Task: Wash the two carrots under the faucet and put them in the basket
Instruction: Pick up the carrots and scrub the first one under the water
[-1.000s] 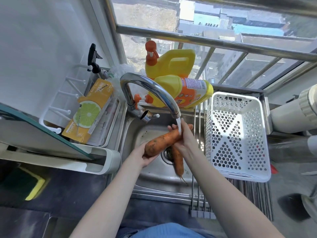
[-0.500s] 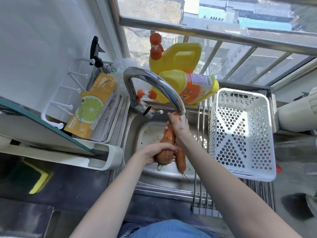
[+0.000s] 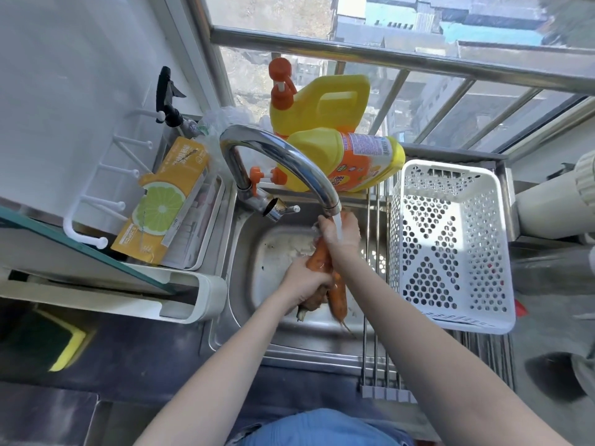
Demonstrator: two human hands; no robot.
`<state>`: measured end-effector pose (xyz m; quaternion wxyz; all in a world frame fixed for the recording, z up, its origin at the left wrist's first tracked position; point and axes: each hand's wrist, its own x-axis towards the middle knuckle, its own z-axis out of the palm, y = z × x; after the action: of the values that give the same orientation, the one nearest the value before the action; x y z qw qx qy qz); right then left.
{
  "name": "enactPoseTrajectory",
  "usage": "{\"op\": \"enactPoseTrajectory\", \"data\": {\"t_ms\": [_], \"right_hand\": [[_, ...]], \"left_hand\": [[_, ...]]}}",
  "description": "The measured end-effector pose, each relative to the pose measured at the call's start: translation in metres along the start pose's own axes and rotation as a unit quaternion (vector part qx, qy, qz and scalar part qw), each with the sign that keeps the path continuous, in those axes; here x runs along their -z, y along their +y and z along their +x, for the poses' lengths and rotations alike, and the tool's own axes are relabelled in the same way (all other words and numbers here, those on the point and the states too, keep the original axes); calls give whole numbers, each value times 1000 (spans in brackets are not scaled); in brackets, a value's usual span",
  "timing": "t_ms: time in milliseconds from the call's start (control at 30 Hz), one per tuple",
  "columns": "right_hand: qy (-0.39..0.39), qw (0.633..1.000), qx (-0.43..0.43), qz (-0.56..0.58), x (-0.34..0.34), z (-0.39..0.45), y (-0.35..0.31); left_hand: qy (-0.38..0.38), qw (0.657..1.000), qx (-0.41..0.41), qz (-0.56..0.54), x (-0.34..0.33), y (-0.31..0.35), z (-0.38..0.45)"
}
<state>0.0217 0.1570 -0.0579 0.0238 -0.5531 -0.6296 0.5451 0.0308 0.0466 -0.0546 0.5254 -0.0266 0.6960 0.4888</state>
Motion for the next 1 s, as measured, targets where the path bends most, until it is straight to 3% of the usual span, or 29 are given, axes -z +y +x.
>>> {"op": "enactPoseTrajectory", "data": {"t_ms": [100,167,267,400,467,600,733,833,933,1000], "right_hand": [[-100,988,-48,107,8,1,4],[-162,947,-116,253,12,-2,2],[-214,883,-170,382,12,-4,2],[-238,829,-172,476,15,-2,7],[-225,832,-181,474,16,-1,7],[-147,902,-215,343,16,2,-1],[-79,953,-176,235,14,2,-5],[-33,962,-167,212,7,4,-9],[40,980,-119,153,-4,3,-9],[83,993,-69,45,-7,2,-9]], "left_hand": [[-99,990,69,-68,8,2,-7],[-180,964,119,-156,11,-3,-10],[-298,903,141,-277,19,-8,-9],[-357,887,138,-259,28,-5,-4],[-324,910,145,-217,27,2,-4],[-224,946,154,-175,19,10,-5],[-139,982,110,-60,12,17,-8],[-57,996,60,-17,3,19,-5],[49,988,-4,147,-5,12,2],[152,943,-47,293,-16,8,-3]]}}
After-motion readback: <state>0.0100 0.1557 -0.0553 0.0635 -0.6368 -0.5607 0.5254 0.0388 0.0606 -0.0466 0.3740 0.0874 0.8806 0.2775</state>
